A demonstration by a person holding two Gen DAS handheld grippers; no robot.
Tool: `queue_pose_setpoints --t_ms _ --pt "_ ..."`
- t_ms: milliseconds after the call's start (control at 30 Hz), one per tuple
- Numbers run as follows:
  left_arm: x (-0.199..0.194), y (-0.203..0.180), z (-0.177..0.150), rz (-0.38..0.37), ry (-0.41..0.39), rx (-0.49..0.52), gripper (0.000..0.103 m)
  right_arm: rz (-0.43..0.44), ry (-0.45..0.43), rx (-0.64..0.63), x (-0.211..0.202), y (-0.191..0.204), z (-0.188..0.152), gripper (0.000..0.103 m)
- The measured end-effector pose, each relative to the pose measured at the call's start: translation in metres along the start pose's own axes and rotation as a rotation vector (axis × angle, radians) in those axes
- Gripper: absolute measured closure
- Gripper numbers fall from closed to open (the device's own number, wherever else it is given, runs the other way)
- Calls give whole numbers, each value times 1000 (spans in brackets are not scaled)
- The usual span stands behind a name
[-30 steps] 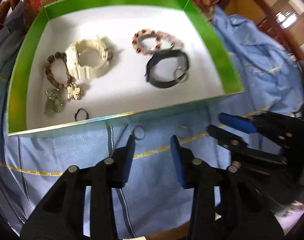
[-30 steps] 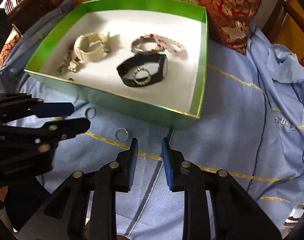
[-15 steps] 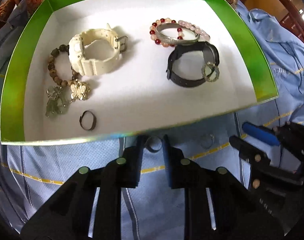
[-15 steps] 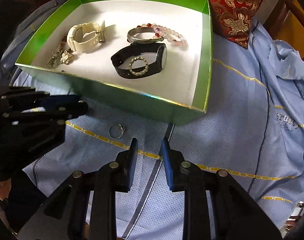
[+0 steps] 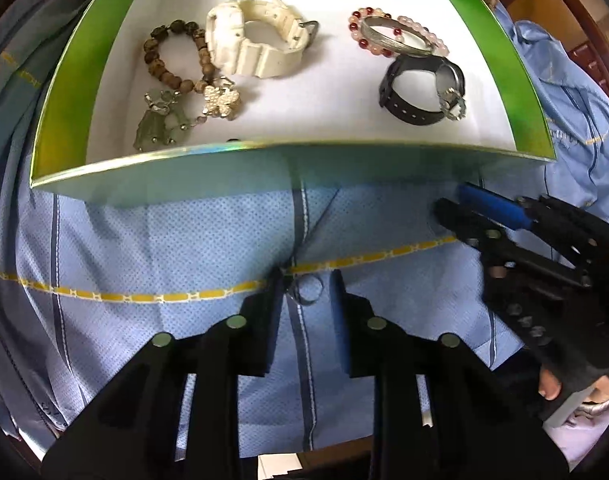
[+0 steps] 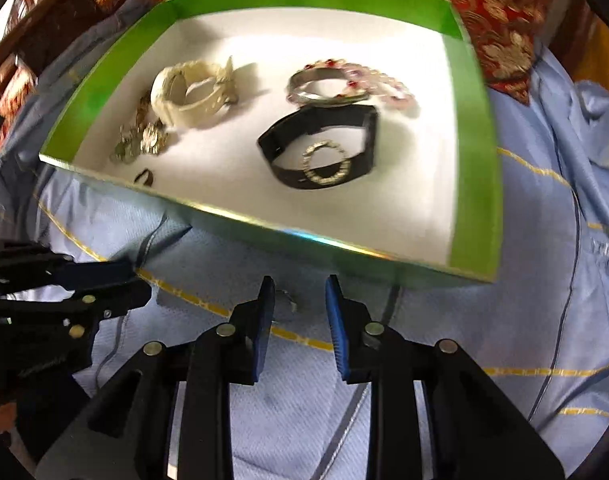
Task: Organize jewelry
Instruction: 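Move both tools back toward the last two rings on the shirt, then grasp a plain silver ring with the left tool while the right grasps the stone-set ring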
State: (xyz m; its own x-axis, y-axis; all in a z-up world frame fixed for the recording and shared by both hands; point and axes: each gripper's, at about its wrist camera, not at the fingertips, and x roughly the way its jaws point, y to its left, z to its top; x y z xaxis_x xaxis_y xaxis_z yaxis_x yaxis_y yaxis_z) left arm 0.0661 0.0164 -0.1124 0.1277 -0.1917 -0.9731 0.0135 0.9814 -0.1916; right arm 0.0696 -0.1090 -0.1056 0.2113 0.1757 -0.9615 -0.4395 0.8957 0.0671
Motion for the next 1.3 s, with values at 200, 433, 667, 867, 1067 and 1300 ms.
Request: queue_pose_setpoints --t_ms 200,433,667,867,1067,1300 --pt "5 -13 1 14 -2 23 71 -48 0 -114 5 25 -6 74" --pt "7 -17 -7 4 -1 11 71 113 23 -103 -11 24 -11 75" --pt "9 -20 -6 58 -15 46 69 92 -11 72 -17 -7 -1 70" --pt "12 -37 -13 130 -29 77 80 19 -9 -67 -18 14 -16 70" --pt "7 -26 -10 92 -15 51 81 13 -23 -177 -19 34 -23 63" --pt "4 -24 -13 73 -15 58 77 -22 9 -224 -7 42 -30 75"
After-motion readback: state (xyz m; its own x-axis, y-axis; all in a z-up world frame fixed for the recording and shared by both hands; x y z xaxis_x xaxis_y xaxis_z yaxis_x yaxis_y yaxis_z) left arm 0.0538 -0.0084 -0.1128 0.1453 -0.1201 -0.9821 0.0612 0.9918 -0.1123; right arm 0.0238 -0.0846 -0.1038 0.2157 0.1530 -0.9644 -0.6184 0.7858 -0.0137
